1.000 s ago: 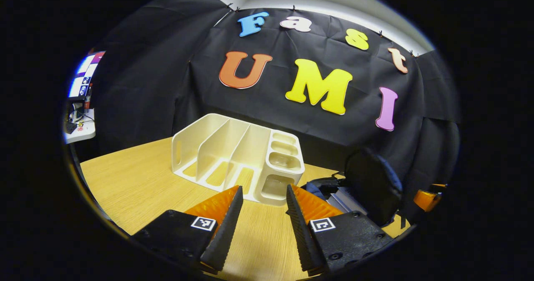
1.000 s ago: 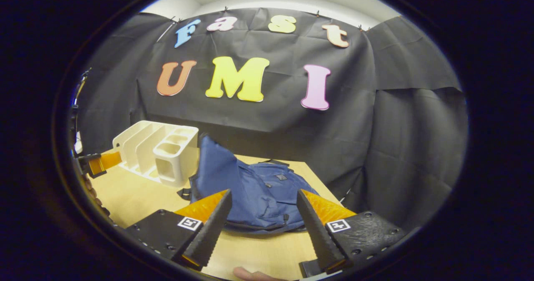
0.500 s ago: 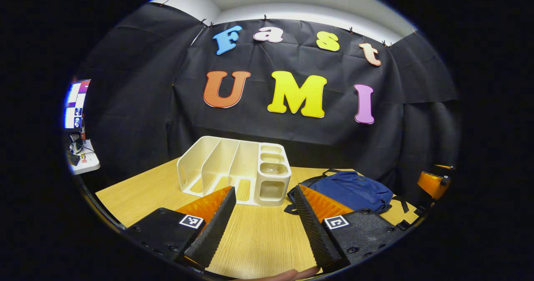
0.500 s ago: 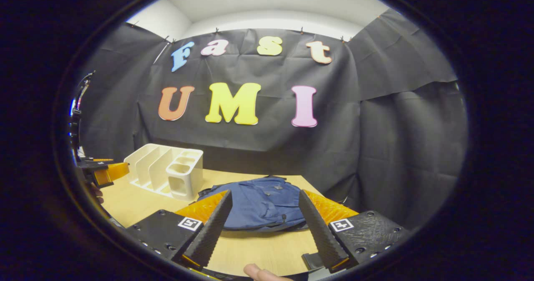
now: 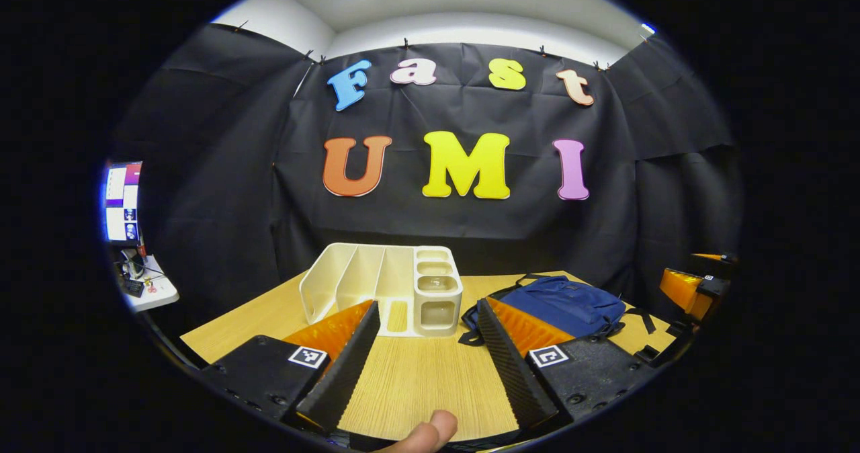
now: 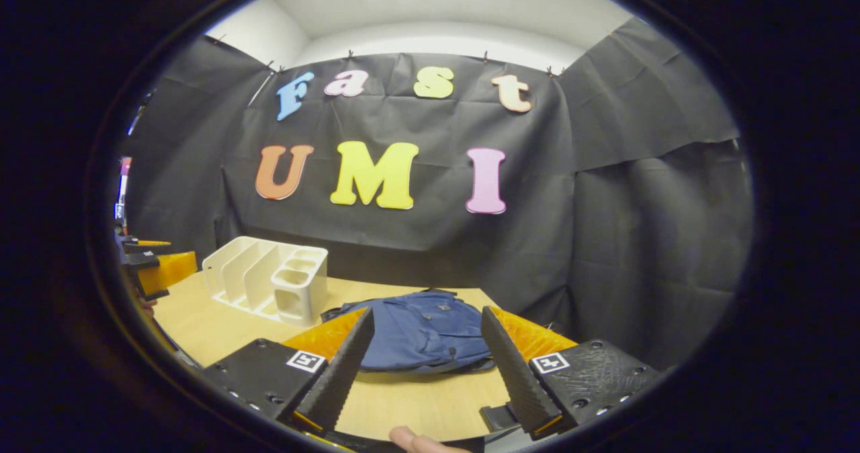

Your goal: Open the schoolbag, grab two books from the bookshelf and put them into the schoolbag.

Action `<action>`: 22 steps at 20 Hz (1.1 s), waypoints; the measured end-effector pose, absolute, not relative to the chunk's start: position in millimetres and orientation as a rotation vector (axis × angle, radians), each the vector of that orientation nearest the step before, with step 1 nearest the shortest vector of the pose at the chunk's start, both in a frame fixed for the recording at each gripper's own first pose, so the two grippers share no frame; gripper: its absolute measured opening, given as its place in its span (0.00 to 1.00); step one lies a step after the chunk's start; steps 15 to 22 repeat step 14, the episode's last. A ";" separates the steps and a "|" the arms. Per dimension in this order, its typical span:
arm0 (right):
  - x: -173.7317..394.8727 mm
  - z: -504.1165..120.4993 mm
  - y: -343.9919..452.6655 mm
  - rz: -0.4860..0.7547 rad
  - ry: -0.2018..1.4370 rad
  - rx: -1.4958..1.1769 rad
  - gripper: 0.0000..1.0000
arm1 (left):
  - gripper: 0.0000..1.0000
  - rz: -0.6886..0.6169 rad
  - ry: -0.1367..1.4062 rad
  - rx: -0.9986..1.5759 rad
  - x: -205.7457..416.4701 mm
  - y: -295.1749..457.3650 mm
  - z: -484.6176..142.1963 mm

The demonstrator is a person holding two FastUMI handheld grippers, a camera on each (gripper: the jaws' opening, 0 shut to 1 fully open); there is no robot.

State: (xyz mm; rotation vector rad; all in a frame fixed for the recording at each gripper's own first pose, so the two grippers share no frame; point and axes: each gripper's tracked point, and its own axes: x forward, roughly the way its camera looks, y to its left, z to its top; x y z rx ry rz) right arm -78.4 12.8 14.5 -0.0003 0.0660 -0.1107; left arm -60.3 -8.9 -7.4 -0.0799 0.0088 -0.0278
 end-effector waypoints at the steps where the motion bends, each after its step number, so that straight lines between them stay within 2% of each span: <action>1: -79.1 16.2 13.8 -0.113 0.063 -0.010 0.98 | 0.93 -0.025 0.010 -0.078 -60.1 -6.7 -8.4; 5: -81.5 19.9 18.6 -0.111 0.050 -0.021 0.95 | 0.93 0.010 0.000 -0.063 -58.0 7.6 -6.1; 9: -77.5 13.1 23.0 -0.101 0.064 -0.019 0.93 | 0.93 -0.015 0.006 -0.059 -57.6 3.3 -10.0; 11: -78.5 10.9 19.5 -0.103 0.072 -0.019 0.98 | 0.93 -0.026 0.012 -0.078 -54.1 1.4 -11.8; 12: -78.1 10.5 17.7 -0.105 0.073 -0.015 0.95 | 0.93 -0.035 0.021 -0.082 -52.3 -1.4 -14.6; 13: -78.1 9.8 15.2 -0.109 0.074 -0.016 0.98 | 0.94 -0.044 0.025 -0.085 -50.6 -3.5 -14.9; 14: -78.5 8.3 11.5 -0.115 0.073 -0.017 0.93 | 0.94 -0.046 0.029 -0.086 -48.4 -3.8 -16.5; 22: -78.5 8.3 11.5 -0.115 0.073 -0.017 0.93 | 0.94 -0.046 0.029 -0.086 -48.4 -3.8 -16.5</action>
